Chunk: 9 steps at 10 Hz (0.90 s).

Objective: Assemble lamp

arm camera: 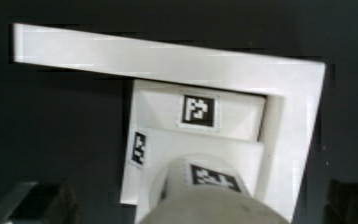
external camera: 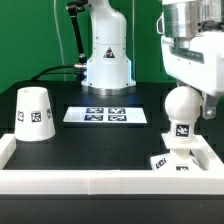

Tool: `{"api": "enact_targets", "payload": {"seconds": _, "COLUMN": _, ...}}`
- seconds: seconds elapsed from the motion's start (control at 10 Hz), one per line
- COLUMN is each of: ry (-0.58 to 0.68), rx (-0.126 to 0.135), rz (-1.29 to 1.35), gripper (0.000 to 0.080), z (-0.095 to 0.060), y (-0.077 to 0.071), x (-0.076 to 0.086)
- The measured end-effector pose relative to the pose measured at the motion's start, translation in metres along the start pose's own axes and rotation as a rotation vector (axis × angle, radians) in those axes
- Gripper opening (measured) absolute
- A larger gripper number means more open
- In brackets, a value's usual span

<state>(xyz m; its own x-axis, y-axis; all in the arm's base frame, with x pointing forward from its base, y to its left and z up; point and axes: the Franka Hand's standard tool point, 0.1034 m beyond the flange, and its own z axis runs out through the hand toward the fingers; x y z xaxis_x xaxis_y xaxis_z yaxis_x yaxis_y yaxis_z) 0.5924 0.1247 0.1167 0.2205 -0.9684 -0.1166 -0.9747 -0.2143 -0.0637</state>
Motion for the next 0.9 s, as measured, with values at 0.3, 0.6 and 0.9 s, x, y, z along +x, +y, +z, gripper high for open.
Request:
{"api": "enact_targets", "payload": {"seconds": 0.3, "ry": 0.001, "rx": -0.034, "rz": -0.124, "gripper": 0.0699, "z": -0.003, "y": 0.01, "x": -0.02}}
{"api": "enact_targets", "payload": {"seconds": 0.6, "ry": 0.0, "rx": -0.042, "rz": -0.176, "gripper": 0.0699, "z": -0.002, "y": 0.013, "x": -0.024}}
{"api": "enact_targets", "payload": {"seconds": 0.9, "ry": -0.001, "rx": -0.042, "rz": -0.178, "gripper": 0.0699, "z": -0.001, "y": 0.014, "x": -0.024}}
